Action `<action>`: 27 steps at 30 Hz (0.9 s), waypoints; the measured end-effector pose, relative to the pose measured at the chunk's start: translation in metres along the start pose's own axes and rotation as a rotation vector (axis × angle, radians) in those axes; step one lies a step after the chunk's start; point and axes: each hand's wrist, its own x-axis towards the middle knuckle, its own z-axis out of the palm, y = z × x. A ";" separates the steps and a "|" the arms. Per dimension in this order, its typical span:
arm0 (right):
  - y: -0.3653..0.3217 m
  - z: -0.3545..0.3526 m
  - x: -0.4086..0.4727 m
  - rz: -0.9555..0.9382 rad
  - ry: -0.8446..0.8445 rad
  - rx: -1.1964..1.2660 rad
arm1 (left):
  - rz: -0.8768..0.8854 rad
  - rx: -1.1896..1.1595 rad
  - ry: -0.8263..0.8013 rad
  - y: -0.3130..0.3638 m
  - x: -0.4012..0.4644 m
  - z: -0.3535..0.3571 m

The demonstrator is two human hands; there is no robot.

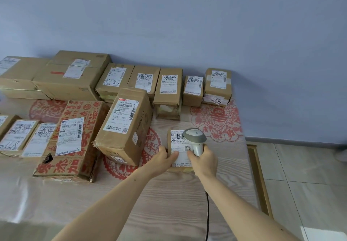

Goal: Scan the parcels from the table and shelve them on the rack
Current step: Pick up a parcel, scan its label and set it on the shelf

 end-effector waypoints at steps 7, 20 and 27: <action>-0.025 -0.024 -0.029 -0.060 0.008 0.049 | 0.097 -0.176 0.048 0.007 -0.038 -0.014; -0.040 -0.047 -0.079 -0.147 0.042 0.101 | 0.232 -0.205 0.077 0.005 -0.074 -0.026; -0.045 -0.048 -0.107 -0.264 0.050 0.066 | 0.297 -0.145 0.135 0.001 -0.075 -0.027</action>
